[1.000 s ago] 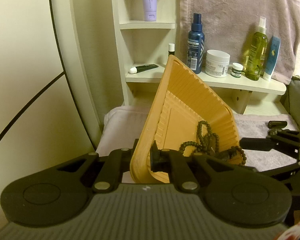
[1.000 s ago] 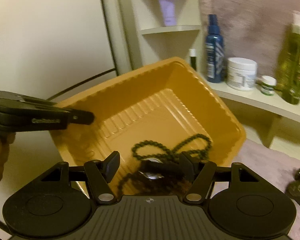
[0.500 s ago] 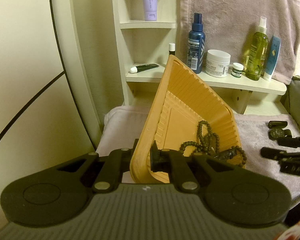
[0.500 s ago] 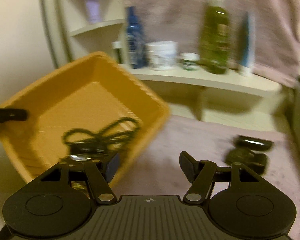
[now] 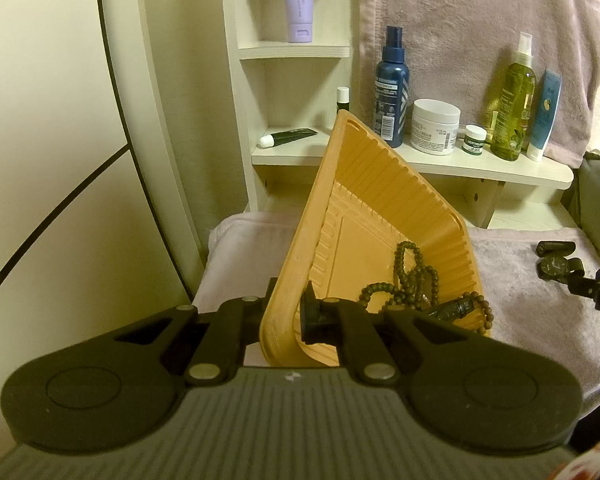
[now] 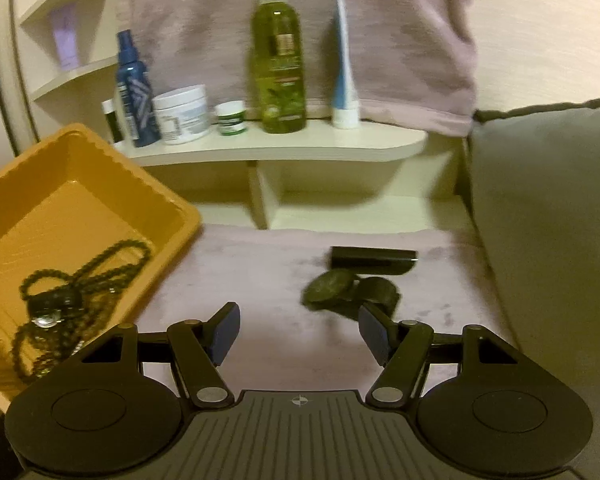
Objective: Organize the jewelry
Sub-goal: 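Move the right tool to the black watch and grasp its strap, then carry the black watch over the orange tray with the right tool, then lower the black watch into the tray and open the right tool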
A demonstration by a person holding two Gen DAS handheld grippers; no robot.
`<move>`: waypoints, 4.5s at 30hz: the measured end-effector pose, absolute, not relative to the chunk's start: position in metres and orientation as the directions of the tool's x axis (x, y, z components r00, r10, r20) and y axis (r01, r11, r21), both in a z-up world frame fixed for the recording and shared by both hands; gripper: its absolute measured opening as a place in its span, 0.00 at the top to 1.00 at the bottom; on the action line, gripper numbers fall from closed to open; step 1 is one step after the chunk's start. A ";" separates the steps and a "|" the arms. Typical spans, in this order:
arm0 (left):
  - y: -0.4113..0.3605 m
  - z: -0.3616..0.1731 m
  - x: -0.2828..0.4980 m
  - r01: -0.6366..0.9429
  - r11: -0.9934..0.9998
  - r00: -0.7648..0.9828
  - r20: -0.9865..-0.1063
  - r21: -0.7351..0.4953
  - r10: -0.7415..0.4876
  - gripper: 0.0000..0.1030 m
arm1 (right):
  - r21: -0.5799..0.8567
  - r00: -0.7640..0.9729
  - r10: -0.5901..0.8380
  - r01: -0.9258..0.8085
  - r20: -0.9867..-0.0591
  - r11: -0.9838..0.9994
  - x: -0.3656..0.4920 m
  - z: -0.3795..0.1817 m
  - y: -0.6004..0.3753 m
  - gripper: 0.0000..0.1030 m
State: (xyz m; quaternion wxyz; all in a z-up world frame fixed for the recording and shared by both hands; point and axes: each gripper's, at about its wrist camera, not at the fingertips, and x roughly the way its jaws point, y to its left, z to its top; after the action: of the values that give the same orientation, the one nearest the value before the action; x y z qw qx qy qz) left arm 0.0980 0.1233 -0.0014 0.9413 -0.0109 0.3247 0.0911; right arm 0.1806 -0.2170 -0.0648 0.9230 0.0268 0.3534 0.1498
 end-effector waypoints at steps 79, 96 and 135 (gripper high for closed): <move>0.122 -0.002 0.098 -0.181 0.983 0.777 -0.607 0.036 0.166 0.93 | 0.038 0.644 0.310 -0.399 -0.700 0.916 0.178 -0.080 -0.200 0.80; 0.122 -0.003 0.098 -0.182 0.983 0.777 -0.607 0.033 0.164 0.93 | 0.093 0.678 0.384 -0.424 -0.627 0.901 0.173 -0.040 -0.188 0.80; 0.125 -0.005 0.098 -0.183 0.983 0.777 -0.609 0.025 0.160 0.93 | 0.344 0.306 0.746 -0.741 -0.592 0.577 0.162 -0.040 -0.066 0.49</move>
State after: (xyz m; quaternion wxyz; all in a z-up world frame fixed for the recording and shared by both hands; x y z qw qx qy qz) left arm 0.0983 0.1252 -0.0049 0.9425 -0.0179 0.3211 0.0912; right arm 0.1622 -0.0664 -0.0398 0.8081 0.0036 0.3681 0.4598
